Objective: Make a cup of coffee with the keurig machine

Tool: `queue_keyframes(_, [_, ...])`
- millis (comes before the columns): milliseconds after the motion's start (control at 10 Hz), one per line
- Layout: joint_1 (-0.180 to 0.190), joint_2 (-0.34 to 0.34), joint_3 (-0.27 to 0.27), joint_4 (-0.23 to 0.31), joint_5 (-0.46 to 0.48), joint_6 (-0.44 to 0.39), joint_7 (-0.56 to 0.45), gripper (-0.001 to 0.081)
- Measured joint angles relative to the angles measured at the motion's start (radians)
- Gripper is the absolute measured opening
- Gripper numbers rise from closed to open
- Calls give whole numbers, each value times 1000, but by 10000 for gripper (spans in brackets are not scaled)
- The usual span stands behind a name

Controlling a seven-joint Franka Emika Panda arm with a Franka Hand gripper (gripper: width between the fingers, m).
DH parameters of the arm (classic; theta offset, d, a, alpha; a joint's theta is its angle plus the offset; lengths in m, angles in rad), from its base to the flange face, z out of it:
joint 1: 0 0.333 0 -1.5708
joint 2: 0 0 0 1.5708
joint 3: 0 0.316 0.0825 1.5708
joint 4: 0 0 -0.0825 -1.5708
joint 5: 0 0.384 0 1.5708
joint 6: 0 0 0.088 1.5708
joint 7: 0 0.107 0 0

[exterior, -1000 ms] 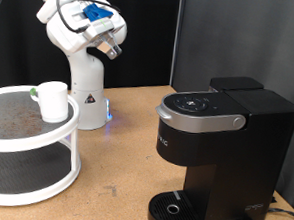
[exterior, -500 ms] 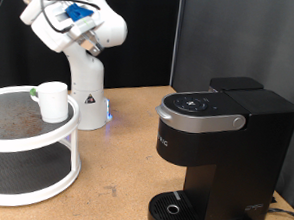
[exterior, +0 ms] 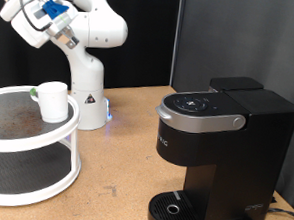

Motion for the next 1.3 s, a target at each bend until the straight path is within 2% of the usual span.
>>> queue_keyframes(100, [-16,-20,-7,-2,-25,-33,-7,3])
queue_keyframes(300, [-21,-19,-7,-3,-34,-25,-5,3])
queue_keyframes(500, [-56,-26,-16,-3,-72,-40,-7,3])
queue_keyframes(700, [-93,-40,-59,15,-98,-109,-17,3])
queue_keyframes(900, [-113,-53,-116,51,-129,-188,-50,3])
queue_keyframes(1100, [-129,-55,-156,65,-170,-211,-81,3])
queue_keyframes(1300, [-142,-55,-182,56,-192,-208,-101,3])
